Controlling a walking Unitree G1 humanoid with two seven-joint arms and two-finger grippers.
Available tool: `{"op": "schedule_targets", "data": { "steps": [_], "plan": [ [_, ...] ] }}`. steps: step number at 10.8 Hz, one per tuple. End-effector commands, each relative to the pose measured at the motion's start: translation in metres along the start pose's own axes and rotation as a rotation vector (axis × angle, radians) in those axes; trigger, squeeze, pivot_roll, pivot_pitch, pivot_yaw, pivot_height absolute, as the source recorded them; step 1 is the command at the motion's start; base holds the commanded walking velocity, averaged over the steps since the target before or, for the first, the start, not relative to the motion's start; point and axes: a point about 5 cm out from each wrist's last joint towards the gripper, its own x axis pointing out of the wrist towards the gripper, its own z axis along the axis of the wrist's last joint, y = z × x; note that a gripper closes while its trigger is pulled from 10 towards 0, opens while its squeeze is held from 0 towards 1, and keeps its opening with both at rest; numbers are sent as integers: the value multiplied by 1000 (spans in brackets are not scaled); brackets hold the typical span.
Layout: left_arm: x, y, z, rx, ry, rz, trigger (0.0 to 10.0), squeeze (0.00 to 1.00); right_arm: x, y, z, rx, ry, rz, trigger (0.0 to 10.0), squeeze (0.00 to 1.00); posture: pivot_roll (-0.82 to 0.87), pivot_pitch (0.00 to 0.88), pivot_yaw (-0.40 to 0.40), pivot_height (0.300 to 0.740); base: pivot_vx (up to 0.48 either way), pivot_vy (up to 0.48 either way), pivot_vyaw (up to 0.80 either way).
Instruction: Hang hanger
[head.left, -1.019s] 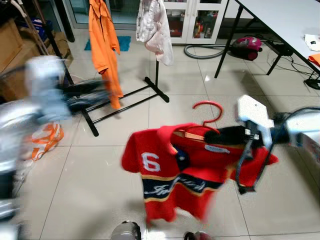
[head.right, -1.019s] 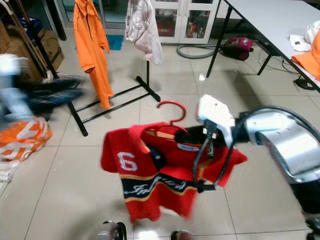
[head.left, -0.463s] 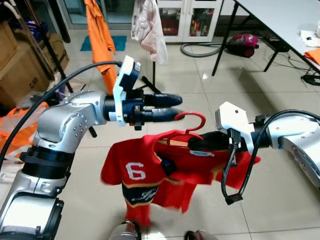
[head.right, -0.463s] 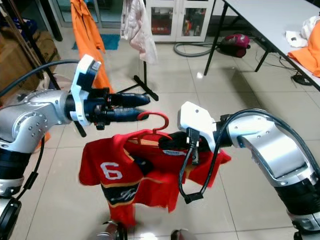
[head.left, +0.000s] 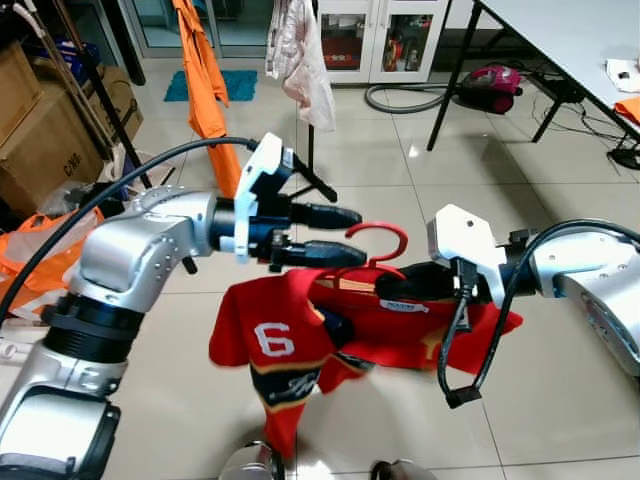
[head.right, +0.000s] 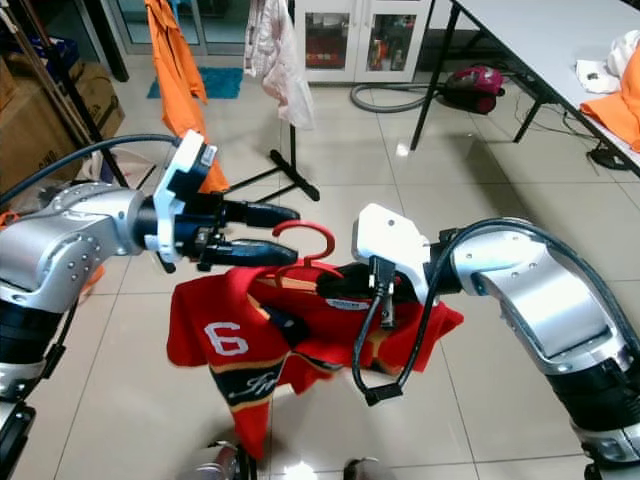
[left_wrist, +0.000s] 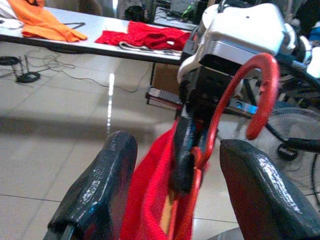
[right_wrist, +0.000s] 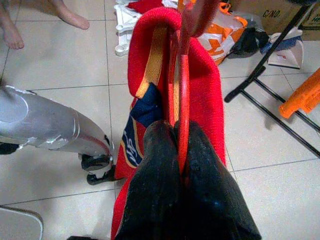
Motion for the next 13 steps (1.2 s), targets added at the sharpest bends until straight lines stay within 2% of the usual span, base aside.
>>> {"op": "schedule_targets", "data": {
  "steps": [1, 3, 5, 8, 9, 10, 13],
  "plan": [
    [-2, -2, -1, 4, 8, -11, 10000, 0, -1, -2, 9, -36, -7, -5, 10000, 0, -56, 105, 43, 740, 0, 0, 0],
    [1, -7, -4, 11, 23, -41, 10000, 0, -1, -3, 9, -37, -4, -8, 10000, 0, -53, 109, 38, 740, 0, 0, 0],
    [8, -10, -16, 9, 46, -57, 10000, 0, 0, -4, 12, -44, -9, -5, 10000, 0, -55, 110, 37, 740, 0, 0, 0],
    [14, -5, -30, 34, 108, -28, 10000, 0, 0, -5, 15, -54, -13, -6, 10000, 0, -58, 110, 39, 740, 0, 0, 0],
    [13, -3, -31, 36, 113, -19, 2706, 0, 0, -5, 15, -56, -13, -5, 10000, 0, -58, 110, 42, 740, 0, 0, 0],
    [12, -2, -31, 29, 118, -23, 0, 0, 0, -5, 16, -57, -15, -6, 10000, 0, -58, 110, 42, 740, 0, 0, 0],
    [10, -2, -33, 27, 119, -47, 0, 0, -1, -6, 16, -63, -7, -7, 10000, 0, -58, 109, 42, 740, 0, 0, 0]
  ]
}}
